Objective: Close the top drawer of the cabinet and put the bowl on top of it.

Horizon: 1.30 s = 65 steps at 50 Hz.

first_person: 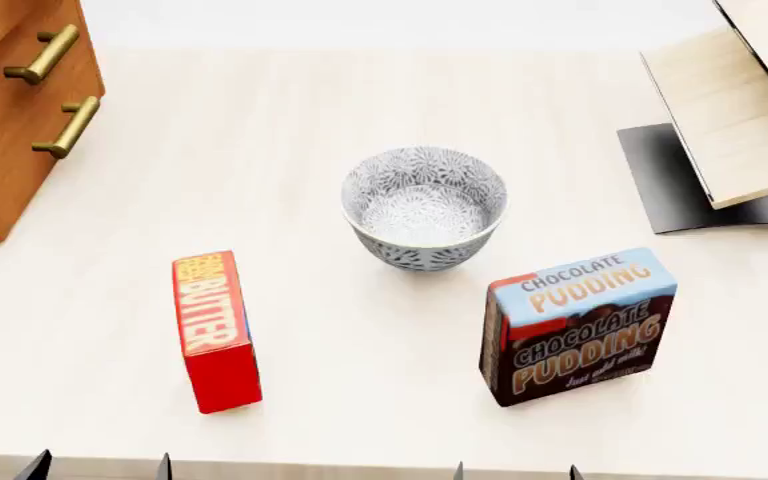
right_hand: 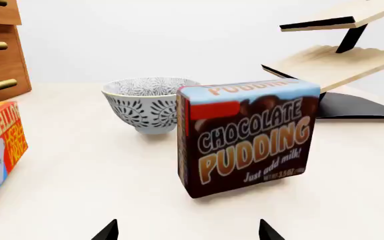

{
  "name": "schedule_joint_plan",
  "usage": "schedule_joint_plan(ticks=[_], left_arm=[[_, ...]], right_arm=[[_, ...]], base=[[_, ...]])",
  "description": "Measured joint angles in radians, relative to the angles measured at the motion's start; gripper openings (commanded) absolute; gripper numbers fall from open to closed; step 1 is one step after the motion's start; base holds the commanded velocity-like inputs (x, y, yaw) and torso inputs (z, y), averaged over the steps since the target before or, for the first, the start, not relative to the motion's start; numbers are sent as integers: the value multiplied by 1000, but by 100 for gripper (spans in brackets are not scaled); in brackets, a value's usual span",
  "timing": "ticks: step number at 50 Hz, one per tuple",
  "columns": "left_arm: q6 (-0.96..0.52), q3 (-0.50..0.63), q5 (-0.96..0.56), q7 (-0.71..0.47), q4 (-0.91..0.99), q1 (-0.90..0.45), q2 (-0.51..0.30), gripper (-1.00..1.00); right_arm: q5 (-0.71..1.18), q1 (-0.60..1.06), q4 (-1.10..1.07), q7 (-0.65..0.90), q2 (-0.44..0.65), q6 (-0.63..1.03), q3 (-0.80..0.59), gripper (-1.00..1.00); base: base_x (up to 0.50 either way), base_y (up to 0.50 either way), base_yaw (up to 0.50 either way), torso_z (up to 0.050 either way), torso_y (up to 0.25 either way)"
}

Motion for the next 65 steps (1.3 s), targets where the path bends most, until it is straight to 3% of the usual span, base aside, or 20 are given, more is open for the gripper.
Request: schedule_joint_plan(ticks=[11, 33, 39, 65], left_arm=[[-46, 25, -14, -32, 62, -6, -23, 100], [-289, 63, -43, -96, 426, -58, -74, 100], [-316, 65, -54, -109, 475, -63, -83, 100], [-334, 76, -88, -152, 523, -62, -117, 100]], right_arm=[[14, -9, -96, 37, 23, 68, -24, 100], [8, 51, -527, 93, 83, 380, -77, 100], [19, 53, -569, 101, 91, 401, -77, 100], [58, 47, -573, 132, 117, 368, -95, 100]], base=[[0, 0, 0, 0, 0], [0, 0, 0, 0, 0], [0, 2, 0, 0, 0], [0, 453, 0, 0, 0]])
